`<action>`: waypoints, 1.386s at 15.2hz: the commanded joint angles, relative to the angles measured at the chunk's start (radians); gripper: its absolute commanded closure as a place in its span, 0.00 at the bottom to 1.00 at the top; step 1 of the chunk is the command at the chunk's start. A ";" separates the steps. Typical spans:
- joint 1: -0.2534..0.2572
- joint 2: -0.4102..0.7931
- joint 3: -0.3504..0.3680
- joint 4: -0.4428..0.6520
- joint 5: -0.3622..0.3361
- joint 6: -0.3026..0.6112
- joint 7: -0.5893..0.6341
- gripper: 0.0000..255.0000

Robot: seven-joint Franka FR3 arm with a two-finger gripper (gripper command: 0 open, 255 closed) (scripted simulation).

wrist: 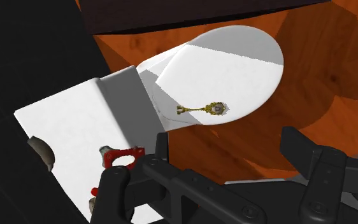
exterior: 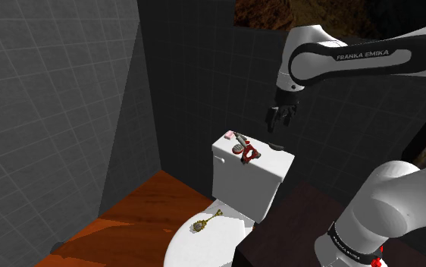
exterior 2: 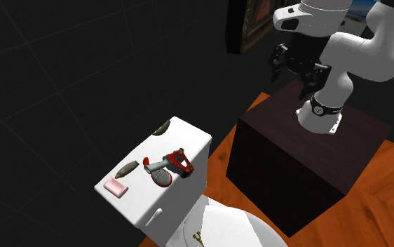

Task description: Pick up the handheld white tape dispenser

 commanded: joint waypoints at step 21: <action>-0.098 0.802 -0.095 0.248 0.015 0.627 0.070 0.00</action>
